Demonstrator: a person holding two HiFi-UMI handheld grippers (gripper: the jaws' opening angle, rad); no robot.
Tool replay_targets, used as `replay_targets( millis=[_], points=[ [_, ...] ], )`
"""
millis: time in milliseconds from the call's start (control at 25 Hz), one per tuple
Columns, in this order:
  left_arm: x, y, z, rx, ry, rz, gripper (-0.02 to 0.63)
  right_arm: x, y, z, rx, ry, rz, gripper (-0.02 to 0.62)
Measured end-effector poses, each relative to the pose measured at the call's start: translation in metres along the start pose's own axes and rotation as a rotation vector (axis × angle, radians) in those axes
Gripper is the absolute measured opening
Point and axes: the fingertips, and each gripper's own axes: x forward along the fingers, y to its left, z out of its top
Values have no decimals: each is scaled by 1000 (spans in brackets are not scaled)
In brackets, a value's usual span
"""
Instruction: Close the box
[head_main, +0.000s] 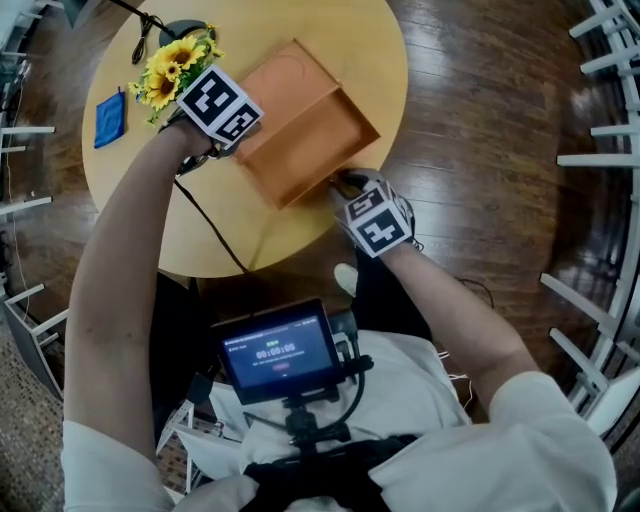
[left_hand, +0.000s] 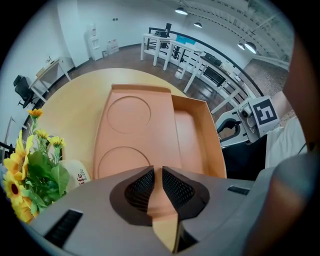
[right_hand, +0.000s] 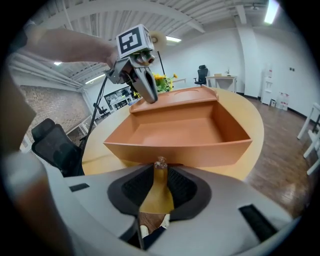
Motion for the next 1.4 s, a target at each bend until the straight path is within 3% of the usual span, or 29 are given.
replay_targets(
  millis=[600, 1400],
  points=[
    [-2, -1, 1, -15, -18, -14, 46, 0, -7, 10, 3, -18, -45, 75],
    [-5, 3, -3, -14, -56, -44, 47, 42, -7, 67, -31, -36, -11, 74]
  ],
)
